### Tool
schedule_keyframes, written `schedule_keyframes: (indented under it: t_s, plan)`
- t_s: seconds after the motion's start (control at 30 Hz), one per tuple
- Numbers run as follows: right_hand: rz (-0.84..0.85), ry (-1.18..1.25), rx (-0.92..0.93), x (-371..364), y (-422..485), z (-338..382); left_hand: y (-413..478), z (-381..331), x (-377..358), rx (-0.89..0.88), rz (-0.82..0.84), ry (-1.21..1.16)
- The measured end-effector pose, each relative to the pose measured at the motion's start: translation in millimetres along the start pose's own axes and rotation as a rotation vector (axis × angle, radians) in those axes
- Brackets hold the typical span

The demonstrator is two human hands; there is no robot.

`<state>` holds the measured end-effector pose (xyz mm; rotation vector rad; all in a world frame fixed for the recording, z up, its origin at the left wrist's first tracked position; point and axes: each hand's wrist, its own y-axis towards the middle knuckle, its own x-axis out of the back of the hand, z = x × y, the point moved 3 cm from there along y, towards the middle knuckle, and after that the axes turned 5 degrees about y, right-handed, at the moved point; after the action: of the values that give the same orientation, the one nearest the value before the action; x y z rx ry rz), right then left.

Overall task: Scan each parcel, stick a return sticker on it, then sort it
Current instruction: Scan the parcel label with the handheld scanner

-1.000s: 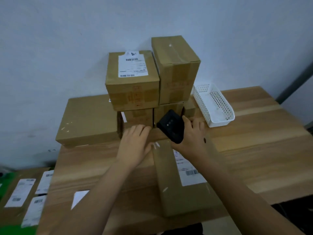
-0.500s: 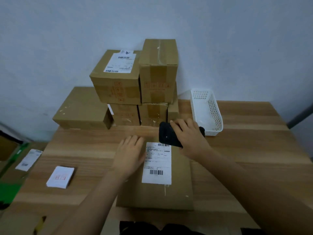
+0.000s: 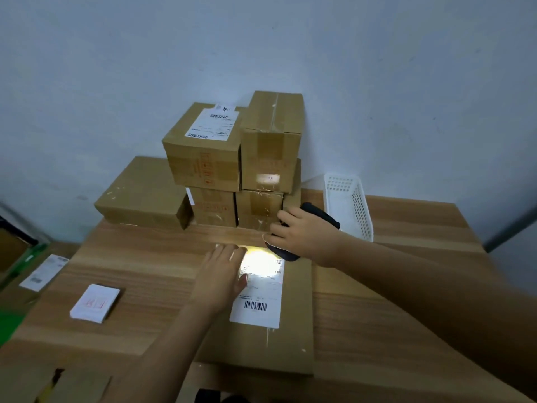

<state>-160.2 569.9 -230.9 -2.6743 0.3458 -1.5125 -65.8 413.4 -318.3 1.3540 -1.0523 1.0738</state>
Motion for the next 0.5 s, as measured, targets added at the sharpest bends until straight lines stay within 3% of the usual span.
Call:
schedule_keyframes:
  t_s: [0.5]
  plan:
    - [-0.056, -0.06, 0.042, 1, 10, -8, -4, 12, -2, 0.014, -0.02, 0.0]
